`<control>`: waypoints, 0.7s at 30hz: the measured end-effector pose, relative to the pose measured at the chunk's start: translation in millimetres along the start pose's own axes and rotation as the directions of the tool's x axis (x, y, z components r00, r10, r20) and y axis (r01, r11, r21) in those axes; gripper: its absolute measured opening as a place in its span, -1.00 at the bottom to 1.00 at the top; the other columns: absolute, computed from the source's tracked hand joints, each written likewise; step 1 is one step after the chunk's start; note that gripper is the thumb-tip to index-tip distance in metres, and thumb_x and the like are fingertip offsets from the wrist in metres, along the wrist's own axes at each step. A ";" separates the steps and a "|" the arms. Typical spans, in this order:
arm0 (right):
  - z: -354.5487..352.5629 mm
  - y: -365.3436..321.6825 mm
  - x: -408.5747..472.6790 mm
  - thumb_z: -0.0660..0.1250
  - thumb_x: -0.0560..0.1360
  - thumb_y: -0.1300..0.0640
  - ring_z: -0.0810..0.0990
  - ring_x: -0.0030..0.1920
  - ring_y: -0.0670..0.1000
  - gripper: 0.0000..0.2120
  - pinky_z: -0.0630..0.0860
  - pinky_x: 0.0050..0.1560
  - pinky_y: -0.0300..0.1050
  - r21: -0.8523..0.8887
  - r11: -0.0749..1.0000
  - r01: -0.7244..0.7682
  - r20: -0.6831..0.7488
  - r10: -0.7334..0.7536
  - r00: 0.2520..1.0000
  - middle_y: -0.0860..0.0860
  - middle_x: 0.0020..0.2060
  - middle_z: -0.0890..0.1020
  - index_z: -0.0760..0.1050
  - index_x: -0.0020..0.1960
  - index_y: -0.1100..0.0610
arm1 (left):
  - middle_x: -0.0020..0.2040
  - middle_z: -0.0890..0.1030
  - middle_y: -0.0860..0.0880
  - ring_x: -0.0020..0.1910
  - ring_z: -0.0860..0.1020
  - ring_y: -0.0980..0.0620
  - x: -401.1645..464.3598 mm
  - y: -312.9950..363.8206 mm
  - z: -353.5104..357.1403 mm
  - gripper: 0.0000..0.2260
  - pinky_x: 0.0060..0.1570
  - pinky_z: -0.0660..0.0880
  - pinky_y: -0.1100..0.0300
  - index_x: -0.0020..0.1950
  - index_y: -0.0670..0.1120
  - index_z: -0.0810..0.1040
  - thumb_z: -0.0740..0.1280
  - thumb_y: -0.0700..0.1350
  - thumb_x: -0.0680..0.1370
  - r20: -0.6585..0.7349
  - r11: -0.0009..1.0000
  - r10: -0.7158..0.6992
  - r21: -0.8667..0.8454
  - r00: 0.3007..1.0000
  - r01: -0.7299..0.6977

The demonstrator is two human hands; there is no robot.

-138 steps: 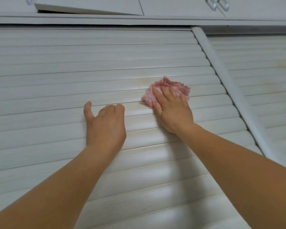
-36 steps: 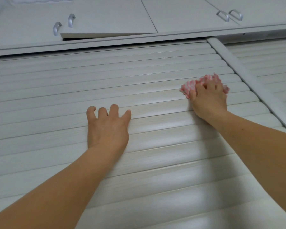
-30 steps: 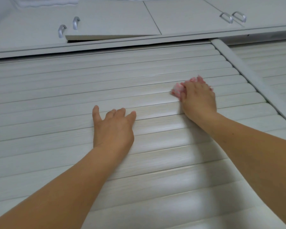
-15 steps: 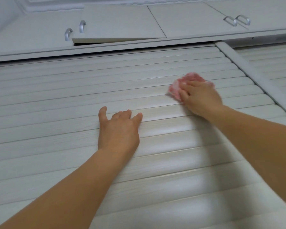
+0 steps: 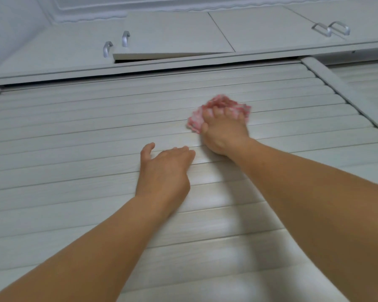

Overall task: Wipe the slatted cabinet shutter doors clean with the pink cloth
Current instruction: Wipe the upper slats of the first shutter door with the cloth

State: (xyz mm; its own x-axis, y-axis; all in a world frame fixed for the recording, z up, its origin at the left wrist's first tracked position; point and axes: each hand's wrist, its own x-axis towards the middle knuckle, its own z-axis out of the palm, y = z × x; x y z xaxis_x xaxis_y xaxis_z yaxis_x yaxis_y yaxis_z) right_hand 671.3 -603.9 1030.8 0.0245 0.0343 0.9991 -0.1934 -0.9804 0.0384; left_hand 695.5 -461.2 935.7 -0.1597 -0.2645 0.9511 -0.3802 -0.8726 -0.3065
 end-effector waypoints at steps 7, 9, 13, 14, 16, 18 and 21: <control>-7.0 40.2 9.4 -0.09 0.63 -0.09 -0.01 0.52 0.14 -0.52 -0.08 0.46 0.22 0.016 0.994 0.108 0.096 -0.109 0.989 -0.01 0.54 0.04 0.01 0.54 -0.09 | 0.34 0.43 0.14 0.29 0.39 0.16 4.2 -12.2 -1.8 -0.55 0.39 -0.24 0.11 0.28 0.10 0.45 0.03 -0.29 0.52 0.013 0.994 -0.002 -0.105 1.000 0.004; -10.4 74.9 10.8 -0.11 0.61 -0.13 -0.03 0.51 0.20 -0.50 -0.06 0.44 0.29 -0.023 0.994 -0.104 0.092 0.106 0.990 0.02 0.54 0.02 0.00 0.53 -0.10 | 0.38 0.38 0.19 0.33 0.30 0.20 3.2 -14.3 -2.2 -0.54 0.40 -0.25 0.08 0.29 0.12 0.43 0.07 -0.31 0.52 0.028 0.994 0.012 -0.106 1.000 -0.008; -11.1 64.4 11.4 -0.20 0.61 -0.19 -0.26 0.50 0.23 -0.50 -0.29 0.37 0.38 0.006 0.940 -0.342 0.146 0.338 0.930 0.01 0.55 -0.16 -0.12 0.53 -0.17 | 0.40 0.31 0.25 0.37 0.21 0.23 -1.3 -20.0 -1.1 -0.51 0.39 -0.20 0.08 0.33 0.19 0.38 0.10 -0.28 0.52 0.012 0.991 0.008 -0.136 1.000 -0.006; -10.6 50.1 13.3 -0.21 0.61 -0.19 -0.26 0.50 0.25 -0.50 -0.30 0.36 0.39 0.004 0.951 -0.309 0.129 0.306 0.943 0.01 0.55 -0.16 -0.13 0.53 -0.16 | 0.41 0.30 0.26 0.37 0.20 0.24 -1.7 -20.9 -0.7 -0.50 0.39 -0.19 0.09 0.34 0.21 0.36 0.08 -0.27 0.52 0.016 0.990 0.005 -0.138 1.000 -0.003; -7.4 19.1 19.7 -0.18 0.63 -0.15 -0.22 0.50 0.26 -0.50 -0.29 0.37 0.37 0.026 0.983 -0.181 0.098 0.178 0.979 0.00 0.55 -0.14 -0.12 0.54 -0.13 | 0.40 0.32 0.27 0.37 0.23 0.24 -2.2 -23.4 0.6 -0.49 0.38 -0.17 0.10 0.33 0.21 0.38 -0.01 -0.20 0.49 0.015 0.989 0.003 -0.147 1.000 -0.001; -5.0 -10.5 27.1 -0.16 0.63 -0.12 -0.21 0.51 0.24 -0.50 -0.30 0.38 0.33 0.049 0.998 -0.049 0.096 0.045 0.994 -0.02 0.55 -0.10 -0.10 0.55 -0.11 | 0.36 0.38 0.25 0.34 0.30 0.23 -2.4 -24.6 1.6 -0.43 0.36 -0.16 0.15 0.29 0.19 0.43 -0.08 -0.16 0.39 -0.003 0.986 -0.006 -0.165 1.000 0.005; -2.5 -47.6 29.4 -0.14 0.63 -0.13 -0.22 0.52 0.19 -0.52 -0.29 0.39 0.32 0.064 0.989 0.132 0.154 -0.141 0.978 -0.06 0.55 -0.10 -0.07 0.54 -0.14 | 0.25 0.51 0.19 0.25 0.41 0.17 -1.0 -24.6 2.5 -0.44 0.33 -0.15 0.17 0.22 0.14 0.51 -0.06 -0.17 0.36 -0.041 0.985 -0.020 -0.173 0.999 0.013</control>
State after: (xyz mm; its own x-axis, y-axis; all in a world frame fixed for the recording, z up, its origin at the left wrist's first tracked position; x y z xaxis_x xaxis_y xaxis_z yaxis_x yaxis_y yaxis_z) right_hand 678.7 -555.8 1058.4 0.2020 0.1414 0.9691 -0.1249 -0.9777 0.1687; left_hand 707.3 -440.4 942.4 -0.1889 -0.2297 0.9548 -0.5341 -0.7918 -0.2962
